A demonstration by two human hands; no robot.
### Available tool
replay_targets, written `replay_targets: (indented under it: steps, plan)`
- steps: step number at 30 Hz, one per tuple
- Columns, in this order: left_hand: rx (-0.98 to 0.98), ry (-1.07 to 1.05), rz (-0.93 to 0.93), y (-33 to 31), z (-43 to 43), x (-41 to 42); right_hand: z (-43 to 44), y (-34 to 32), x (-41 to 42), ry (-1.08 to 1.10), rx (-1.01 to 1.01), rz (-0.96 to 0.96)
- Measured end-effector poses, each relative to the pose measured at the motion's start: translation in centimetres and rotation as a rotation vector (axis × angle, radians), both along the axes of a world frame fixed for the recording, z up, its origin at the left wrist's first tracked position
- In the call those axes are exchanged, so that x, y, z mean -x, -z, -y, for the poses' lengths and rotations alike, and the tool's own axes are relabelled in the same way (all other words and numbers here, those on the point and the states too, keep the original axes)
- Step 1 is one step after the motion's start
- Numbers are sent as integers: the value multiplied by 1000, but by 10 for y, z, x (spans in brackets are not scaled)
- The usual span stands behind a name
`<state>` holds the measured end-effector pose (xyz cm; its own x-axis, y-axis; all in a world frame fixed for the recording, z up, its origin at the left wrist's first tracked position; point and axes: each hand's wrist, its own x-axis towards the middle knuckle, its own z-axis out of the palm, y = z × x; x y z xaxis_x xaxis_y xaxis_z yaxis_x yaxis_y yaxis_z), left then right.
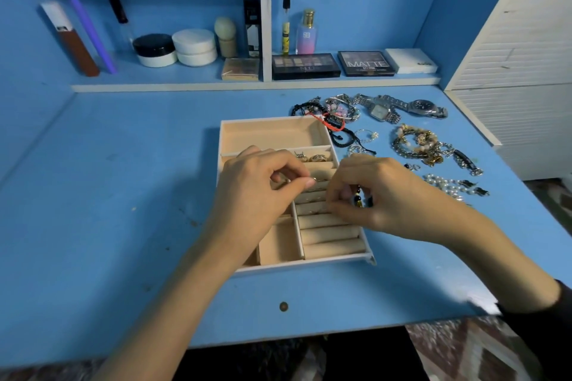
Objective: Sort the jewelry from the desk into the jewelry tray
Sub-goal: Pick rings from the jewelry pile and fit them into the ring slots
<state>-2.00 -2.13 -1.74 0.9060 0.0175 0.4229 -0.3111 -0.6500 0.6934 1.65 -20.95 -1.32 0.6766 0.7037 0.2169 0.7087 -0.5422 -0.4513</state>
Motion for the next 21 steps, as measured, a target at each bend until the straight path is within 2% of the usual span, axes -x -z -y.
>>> replay_targets:
  steps: [4,8,14,21]
  plan:
    - [-13,35,-2,-1,5,-1,12,7,-1,253,-369,-172]
    - [-64,88,-28,-3,18,2,19,25,-3,453,-614,-155]
    - [-129,154,-69,0,30,5,20,29,-2,494,-721,-55]
    - [-307,176,63,4,35,3,19,27,2,482,-731,-24]
